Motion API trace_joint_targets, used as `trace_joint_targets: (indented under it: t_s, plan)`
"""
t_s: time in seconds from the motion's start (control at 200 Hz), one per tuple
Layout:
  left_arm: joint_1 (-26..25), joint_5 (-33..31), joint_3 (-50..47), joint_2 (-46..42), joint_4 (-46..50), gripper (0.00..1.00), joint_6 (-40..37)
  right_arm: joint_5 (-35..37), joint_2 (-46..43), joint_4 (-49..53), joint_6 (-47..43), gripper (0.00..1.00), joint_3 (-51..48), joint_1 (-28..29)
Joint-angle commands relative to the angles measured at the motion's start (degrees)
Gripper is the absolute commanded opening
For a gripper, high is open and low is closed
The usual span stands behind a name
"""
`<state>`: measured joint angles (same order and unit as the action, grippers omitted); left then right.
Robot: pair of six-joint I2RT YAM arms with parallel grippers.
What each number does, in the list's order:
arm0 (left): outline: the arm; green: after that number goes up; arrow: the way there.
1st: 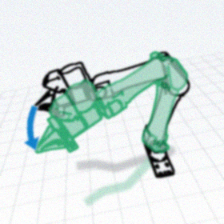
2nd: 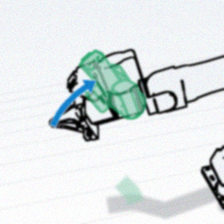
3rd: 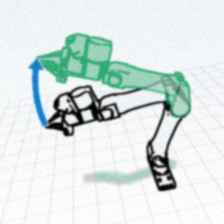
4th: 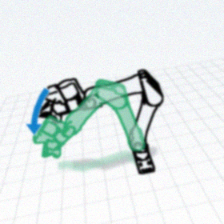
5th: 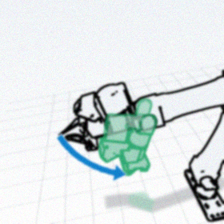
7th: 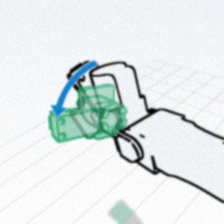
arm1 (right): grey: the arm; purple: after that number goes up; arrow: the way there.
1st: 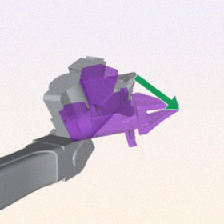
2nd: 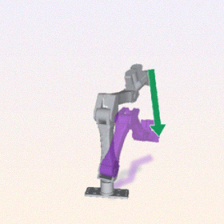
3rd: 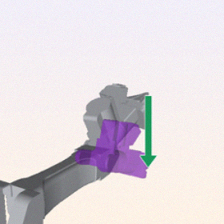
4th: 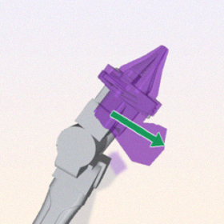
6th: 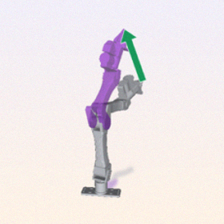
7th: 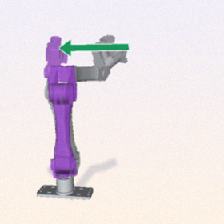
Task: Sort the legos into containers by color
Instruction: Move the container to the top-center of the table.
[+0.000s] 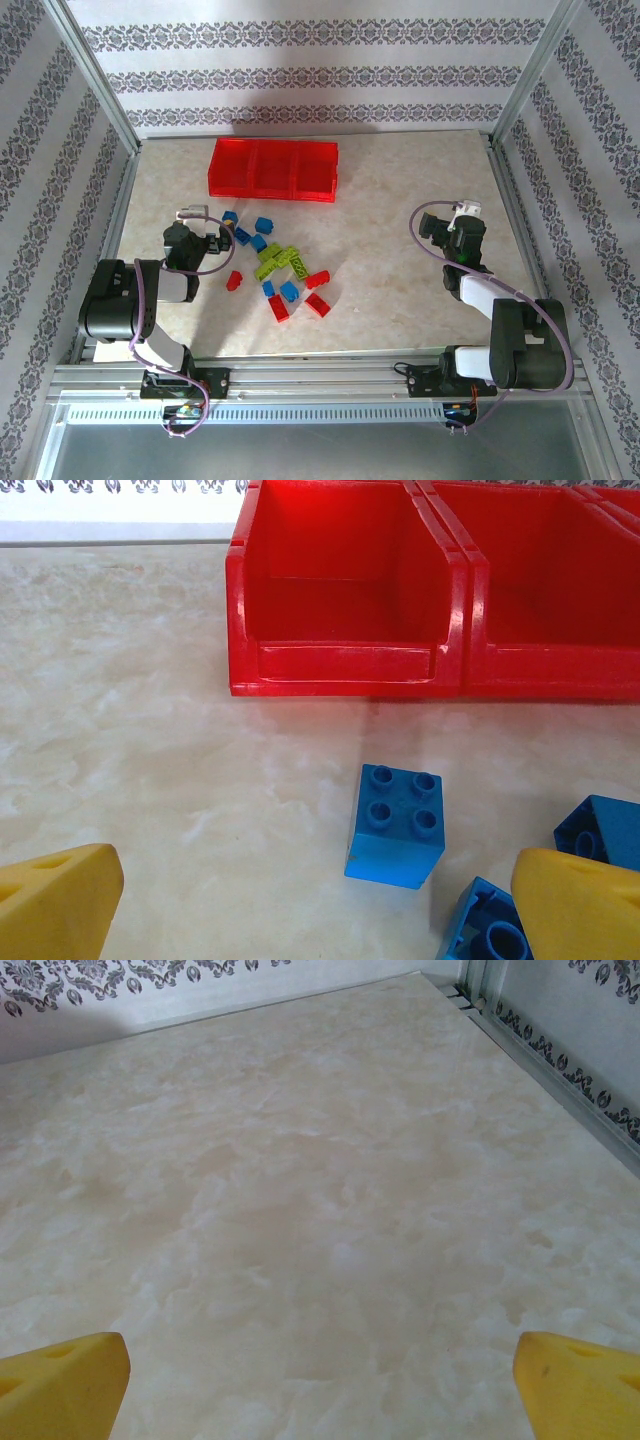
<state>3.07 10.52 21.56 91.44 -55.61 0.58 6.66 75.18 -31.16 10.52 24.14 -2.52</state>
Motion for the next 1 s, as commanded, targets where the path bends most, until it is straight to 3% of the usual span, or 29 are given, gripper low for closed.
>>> trace_joint_targets:
  t_s: [0.0,0.475,0.86,0.994]
  plan:
    - [-0.08,1.12,0.24,-0.12,0.36,1.0,-0.89,1.07,-0.38,-1.36,0.46,0.98,0.12,-0.46]
    - [-0.08,0.77,0.24,-0.48,0.6,1.0,-0.59,1.33,-1.32,-1.36,0.54,0.98,-0.35,-0.46]
    - [0.01,-3.59,5.49,-9.23,17.43,1.0,0.82,0.93,-1.27,-0.27,0.9,0.98,0.35,-0.46]
    - [0.01,-8.09,9.94,-11.26,24.88,1.0,3.25,1.01,-1.09,0.73,0.99,0.98,0.94,-0.46]
